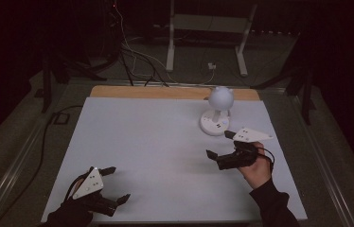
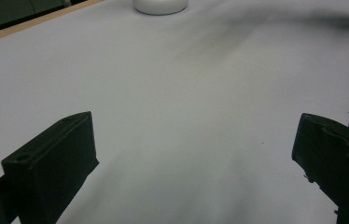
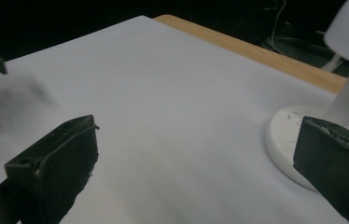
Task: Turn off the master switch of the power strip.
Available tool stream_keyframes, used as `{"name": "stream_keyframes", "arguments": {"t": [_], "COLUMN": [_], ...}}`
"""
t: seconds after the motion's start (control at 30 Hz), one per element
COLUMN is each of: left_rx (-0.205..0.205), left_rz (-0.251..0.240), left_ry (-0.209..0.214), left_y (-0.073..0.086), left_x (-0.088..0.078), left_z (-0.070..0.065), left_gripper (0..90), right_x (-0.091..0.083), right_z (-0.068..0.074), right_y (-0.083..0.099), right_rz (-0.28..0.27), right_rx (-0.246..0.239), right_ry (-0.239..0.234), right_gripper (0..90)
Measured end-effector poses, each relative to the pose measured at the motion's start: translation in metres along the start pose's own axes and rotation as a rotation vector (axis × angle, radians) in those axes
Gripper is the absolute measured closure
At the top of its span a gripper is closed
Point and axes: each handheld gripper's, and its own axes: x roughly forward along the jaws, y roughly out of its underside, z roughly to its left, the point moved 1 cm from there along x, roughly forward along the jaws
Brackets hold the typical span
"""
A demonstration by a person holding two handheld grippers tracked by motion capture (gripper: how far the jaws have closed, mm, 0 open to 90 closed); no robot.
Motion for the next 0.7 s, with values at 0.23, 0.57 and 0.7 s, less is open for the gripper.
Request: {"name": "stream_keyframes", "arguments": {"t": [0.23, 0.57, 0.7], "left_rx": [-0.004, -0.002, 0.0], "left_rz": [0.007, 0.009, 0.007], "left_ry": [0.0, 0.001, 0.0], "left_y": [0.0, 0.001, 0.001], "left_x": [0.0, 0.001, 0.001], "left_z": [0.0, 0.0, 0.0], "left_gripper": [0.4, 0.4, 0.4], "right_x": [0.004, 0.013, 0.015], "right_z": [-0.014, -0.037, -0.043], "right_y": [-0.001, -0.003, -0.003], "right_rz": [0.016, 0.036, 0.038], "right_rx": [0.015, 0.042, 0.06], "right_ry": [0.042, 0.085, 0.087], "right_gripper": [0.0, 0.0, 0.0]}}
